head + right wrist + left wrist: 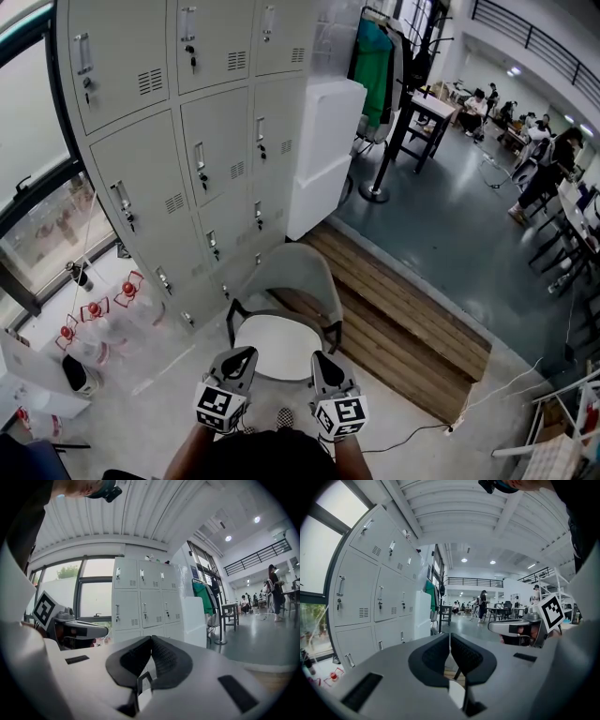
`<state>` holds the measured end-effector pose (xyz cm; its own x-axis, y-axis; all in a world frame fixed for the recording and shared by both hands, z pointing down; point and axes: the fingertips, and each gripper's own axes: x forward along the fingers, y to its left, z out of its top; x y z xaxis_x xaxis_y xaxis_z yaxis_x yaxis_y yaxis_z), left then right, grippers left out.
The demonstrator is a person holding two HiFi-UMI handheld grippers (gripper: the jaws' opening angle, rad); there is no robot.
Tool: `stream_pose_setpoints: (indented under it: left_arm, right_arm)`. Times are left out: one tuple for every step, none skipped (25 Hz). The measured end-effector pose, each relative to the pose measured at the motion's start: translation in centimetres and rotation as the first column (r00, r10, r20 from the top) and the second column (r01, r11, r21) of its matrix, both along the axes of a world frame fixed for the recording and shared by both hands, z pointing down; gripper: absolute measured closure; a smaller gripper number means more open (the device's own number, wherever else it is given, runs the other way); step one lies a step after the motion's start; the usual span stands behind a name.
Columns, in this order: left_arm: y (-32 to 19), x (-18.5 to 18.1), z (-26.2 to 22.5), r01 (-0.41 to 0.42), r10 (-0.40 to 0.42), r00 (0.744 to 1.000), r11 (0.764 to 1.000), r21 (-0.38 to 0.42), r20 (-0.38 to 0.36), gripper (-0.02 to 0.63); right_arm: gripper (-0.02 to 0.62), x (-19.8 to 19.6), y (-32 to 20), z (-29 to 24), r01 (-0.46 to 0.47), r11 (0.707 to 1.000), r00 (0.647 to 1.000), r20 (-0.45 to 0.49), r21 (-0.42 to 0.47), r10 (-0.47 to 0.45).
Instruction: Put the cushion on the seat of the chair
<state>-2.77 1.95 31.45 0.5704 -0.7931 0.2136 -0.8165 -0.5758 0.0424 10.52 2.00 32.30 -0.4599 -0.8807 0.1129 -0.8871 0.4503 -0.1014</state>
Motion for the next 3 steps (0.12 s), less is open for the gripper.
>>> stream_pose_setpoints:
  left_arm:
    - [-0.01, 0.06, -0.01, -0.001, 0.001, 1.000, 1.000, 0.001, 0.000, 0.578]
    - [-0.02, 0.12, -0.02, -0.001, 0.001, 1.000, 1.000, 0.002, 0.000, 0.580]
    - [-0.03, 0.19, -0.04, -0.002, 0.002, 1.000, 1.000, 0.003, 0.000, 0.579]
  right_arm:
    - [0.566, 0.03, -0.02, 0.03, 0.001, 1.000, 1.000, 0.001, -0.001, -0.001]
    - [0.566, 0.08, -0.05, 0.07, 0.002, 1.000, 1.000, 0.001, -0.001, -0.002]
    - [0.566, 0.12, -0.08, 0.11, 0.003, 1.000, 1.000, 0.001, -0.002, -0.003]
